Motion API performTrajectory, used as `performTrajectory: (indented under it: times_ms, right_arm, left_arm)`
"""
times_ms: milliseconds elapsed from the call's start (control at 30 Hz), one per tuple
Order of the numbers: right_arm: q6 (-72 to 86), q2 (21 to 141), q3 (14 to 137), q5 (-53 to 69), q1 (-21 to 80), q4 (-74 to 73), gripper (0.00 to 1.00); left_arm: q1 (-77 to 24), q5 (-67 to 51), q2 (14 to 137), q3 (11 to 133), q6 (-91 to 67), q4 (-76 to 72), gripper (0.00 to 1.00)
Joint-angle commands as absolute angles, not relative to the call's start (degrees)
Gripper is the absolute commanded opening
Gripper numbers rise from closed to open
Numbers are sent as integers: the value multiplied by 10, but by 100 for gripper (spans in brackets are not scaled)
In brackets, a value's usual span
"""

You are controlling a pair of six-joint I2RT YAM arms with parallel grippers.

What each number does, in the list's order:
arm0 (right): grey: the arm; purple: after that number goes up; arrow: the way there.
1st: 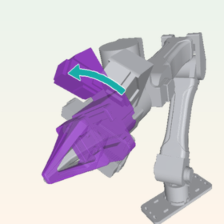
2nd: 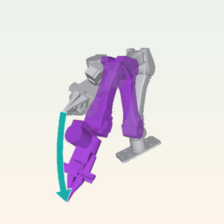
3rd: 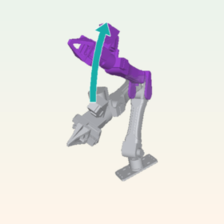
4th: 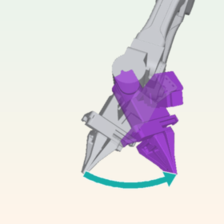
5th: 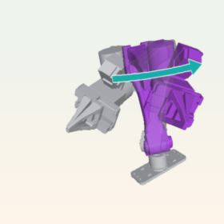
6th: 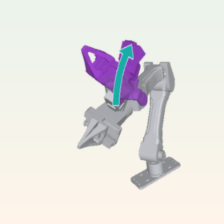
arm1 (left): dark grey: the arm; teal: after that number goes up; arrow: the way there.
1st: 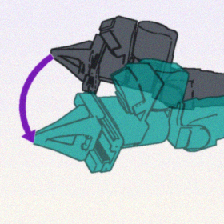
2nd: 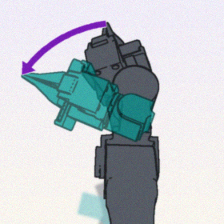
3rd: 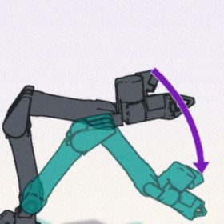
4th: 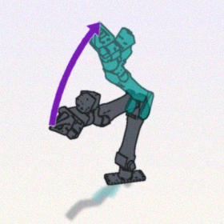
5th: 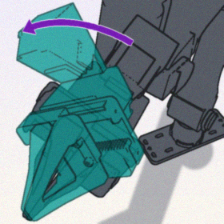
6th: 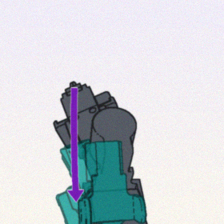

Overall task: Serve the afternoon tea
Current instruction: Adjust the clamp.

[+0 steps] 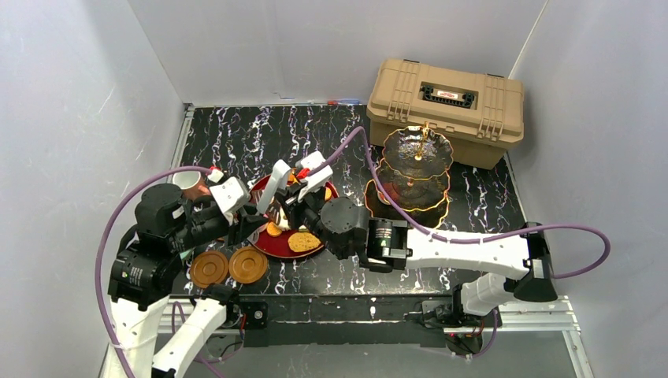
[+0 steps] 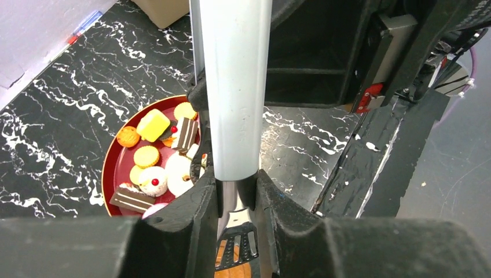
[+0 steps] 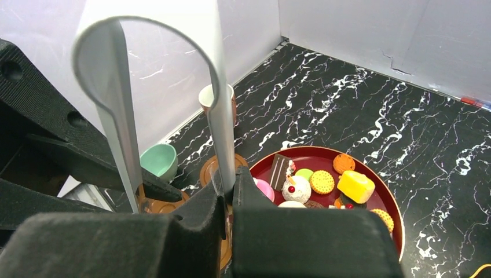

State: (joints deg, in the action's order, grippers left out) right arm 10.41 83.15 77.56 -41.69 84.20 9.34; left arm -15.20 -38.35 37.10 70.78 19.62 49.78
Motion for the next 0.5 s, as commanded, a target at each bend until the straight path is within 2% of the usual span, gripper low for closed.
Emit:
performTrajectory:
  times_ms: [0, 33, 133, 200, 267, 367, 467]
  right_arm:
    - [111, 830, 805, -444, 851, 142, 10]
    - [113, 828, 803, -444, 851, 142, 15]
    - [124, 815, 790, -446, 851, 145, 42]
    - [133, 798, 775, -444, 851, 144, 56]
    - [147, 781, 762, -438, 851, 130, 75]
    - [158, 763, 753, -388, 849, 117, 97]
    - [166, 753, 751, -320, 844, 118, 98]
  left_arm:
    - [-151, -346, 361, 702, 197, 472, 3]
    - [-151, -342, 359, 702, 195, 468, 2]
    - [-151, -331, 354, 701, 191, 455, 0]
    - [-151, -326, 350, 698, 192, 447, 0]
    - [-151, -323, 347, 696, 196, 444, 0]
    - [-151, -325, 346, 695, 204, 440, 0]
    - [-151, -330, 350, 698, 205, 439, 0]
